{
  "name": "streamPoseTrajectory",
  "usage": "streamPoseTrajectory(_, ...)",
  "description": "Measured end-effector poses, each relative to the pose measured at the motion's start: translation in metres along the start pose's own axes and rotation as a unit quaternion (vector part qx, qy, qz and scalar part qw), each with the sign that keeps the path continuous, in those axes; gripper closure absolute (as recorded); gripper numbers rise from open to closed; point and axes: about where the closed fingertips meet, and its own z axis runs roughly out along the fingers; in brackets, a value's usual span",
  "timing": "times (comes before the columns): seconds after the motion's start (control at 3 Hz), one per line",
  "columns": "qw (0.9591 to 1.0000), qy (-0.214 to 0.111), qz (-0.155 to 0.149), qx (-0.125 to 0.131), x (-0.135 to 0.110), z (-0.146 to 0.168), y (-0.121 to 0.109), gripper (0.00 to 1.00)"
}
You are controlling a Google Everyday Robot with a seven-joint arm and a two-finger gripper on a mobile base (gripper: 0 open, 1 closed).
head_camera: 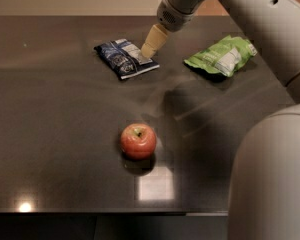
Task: Move blue chip bag near apple
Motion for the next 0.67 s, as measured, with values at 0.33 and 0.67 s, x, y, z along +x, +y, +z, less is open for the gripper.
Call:
streamPoseTrajectory(0.33,0.9979,-0.030,0.055,-0.017,-0.023,0.030,-0.001,0.00)
streamPoseTrajectory(0.67,0.9958,-0.048,0.073,-0.026,-0.040,0.054,0.006,0.00)
